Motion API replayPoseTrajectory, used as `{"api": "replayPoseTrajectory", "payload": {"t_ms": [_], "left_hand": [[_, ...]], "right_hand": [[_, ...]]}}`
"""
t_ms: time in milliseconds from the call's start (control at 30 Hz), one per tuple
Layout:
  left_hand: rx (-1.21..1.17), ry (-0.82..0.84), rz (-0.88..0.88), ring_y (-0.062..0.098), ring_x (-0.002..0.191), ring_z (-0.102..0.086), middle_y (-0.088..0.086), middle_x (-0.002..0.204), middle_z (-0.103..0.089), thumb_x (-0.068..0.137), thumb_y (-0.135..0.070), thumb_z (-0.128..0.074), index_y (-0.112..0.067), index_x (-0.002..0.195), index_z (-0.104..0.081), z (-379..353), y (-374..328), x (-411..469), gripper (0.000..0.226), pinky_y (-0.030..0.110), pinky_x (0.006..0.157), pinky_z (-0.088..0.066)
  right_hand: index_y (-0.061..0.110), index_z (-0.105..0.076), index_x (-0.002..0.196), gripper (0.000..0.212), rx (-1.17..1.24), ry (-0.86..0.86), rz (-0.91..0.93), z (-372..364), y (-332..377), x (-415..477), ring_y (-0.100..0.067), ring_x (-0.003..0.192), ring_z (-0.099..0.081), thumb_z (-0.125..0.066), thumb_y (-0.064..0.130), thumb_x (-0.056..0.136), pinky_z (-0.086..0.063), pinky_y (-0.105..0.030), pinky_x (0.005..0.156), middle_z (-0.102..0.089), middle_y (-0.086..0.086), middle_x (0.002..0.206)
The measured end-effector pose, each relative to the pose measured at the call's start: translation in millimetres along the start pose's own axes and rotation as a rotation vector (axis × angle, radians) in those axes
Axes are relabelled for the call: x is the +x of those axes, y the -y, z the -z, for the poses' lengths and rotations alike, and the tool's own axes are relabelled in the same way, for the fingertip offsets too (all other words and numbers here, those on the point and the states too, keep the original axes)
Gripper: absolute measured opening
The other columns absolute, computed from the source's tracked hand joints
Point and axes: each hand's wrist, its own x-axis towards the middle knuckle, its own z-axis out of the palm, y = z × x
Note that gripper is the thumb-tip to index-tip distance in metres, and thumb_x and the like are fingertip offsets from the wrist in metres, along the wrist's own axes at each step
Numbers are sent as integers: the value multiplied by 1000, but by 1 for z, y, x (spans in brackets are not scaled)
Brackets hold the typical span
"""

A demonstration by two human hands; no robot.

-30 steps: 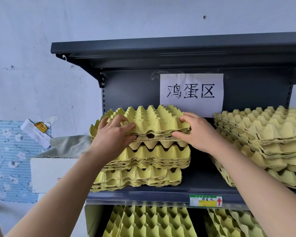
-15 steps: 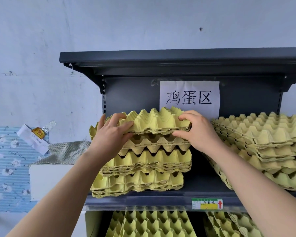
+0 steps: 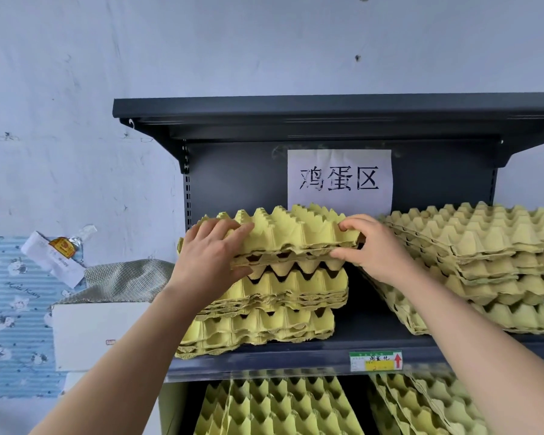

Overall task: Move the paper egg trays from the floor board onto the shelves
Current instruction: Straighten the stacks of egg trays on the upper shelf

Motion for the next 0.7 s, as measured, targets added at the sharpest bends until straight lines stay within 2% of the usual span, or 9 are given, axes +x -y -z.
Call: {"api": "replayPoseTrajectory", "payload": {"t_ms": [100, 267, 400, 700], "left_hand": [[-2, 70, 15, 22, 129, -37, -6, 136, -48, 87, -49, -59, -34, 148, -27, -8, -2, -1, 70, 40, 102, -35], [-11, 52, 31, 22, 123, -42, -6, 133, -50, 90, -52, -52, -35, 146, -31, -11, -4, 1, 63, 39, 96, -40], [21, 81, 36, 22, 121, -42, -6, 135, -45, 87, -48, -60, -36, 145, -31, -13, -6, -3, 66, 41, 93, -44], [-34, -21, 29, 26, 110, -49, -7, 124, -56, 82, -34, -69, -31, 132, -47, 2, -4, 7, 54, 44, 82, -48]], "right_hand": [[14, -55, 125, 56, -19, 88, -45, -10, -4, -1, -6, 109, -44, -77, 30, 76, -30, -17, 89, -49, 6, 129], [17, -50, 128, 55, 33, 125, -35, -14, -11, -4, -1, 111, -40, -73, 30, 80, -27, -16, 89, -42, 13, 133], [17, -50, 126, 57, 8, 110, -12, -20, -17, -10, -2, 113, -40, -76, 25, 76, -28, -17, 90, -42, 12, 136], [15, -54, 122, 50, 14, -51, -3, -14, -7, 0, -6, 108, -43, -76, 17, 77, -30, -19, 90, -46, 7, 131]]}}
